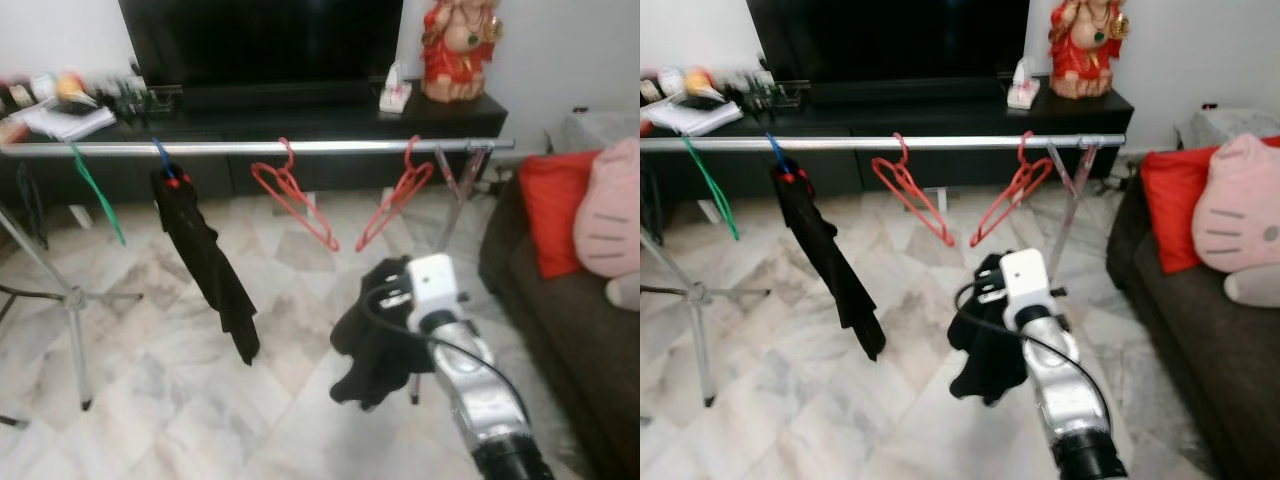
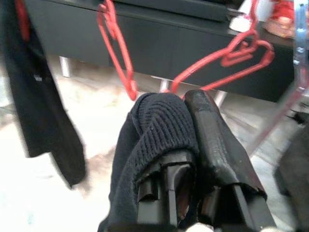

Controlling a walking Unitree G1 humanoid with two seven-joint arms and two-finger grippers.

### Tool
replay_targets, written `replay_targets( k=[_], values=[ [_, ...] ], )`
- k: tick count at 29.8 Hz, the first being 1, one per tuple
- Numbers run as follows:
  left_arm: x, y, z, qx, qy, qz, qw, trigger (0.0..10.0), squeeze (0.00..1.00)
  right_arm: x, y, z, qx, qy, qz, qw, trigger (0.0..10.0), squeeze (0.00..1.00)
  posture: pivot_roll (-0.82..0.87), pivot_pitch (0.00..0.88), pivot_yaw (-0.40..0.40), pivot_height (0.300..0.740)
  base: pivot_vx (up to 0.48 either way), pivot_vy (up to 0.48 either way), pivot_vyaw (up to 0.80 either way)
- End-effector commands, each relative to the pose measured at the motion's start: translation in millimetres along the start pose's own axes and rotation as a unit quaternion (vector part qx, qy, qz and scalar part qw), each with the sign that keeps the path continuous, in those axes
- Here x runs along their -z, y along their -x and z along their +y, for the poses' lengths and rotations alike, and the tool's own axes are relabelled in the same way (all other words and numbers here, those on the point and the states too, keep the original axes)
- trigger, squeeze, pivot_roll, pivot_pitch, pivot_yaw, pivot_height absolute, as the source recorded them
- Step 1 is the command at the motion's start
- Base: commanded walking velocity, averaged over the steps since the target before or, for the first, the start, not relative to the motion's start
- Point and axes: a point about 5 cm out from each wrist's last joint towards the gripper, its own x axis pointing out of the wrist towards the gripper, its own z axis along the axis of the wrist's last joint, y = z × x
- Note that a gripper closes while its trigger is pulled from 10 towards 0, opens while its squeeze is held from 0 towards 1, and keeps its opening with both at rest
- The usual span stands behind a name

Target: Hang hanger

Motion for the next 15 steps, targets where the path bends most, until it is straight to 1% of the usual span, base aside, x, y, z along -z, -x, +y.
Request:
replay_targets(
  k=[1, 10, 15],
  values=[
    [0.4, -0.1, -0.5, 0.001, 0.002, 0.004, 1.000, 10.0, 0.00, -8.6, -1.7, -10.0, 0.014, 0.006, -0.018, 1.000, 10.0, 0.00, -0.13, 0.000, 0.032, 0.740, 0.000, -0.296, 0.00],
    [-0.7, -0.5, -0.5, 0.001, 0.003, 0.003, 1.000, 10.0, 0.00, -9.9, -2.9, -11.4, 0.017, 0.005, -0.020, 1.000, 10.0, 0.00, -0.13, 0.000, 0.033, 0.740, 0.000, -0.297, 0.00],
    [-0.9, -0.4, -0.3, -0.002, 0.004, 0.001, 1.000, 10.0, 0.00, -9.6, -2.6, -11.4, 0.016, 0.005, -0.020, 1.000, 10.0, 0.00, -0.13, 0.000, 0.033, 0.740, 0.000, 0.000, 0.00]
  ],
)
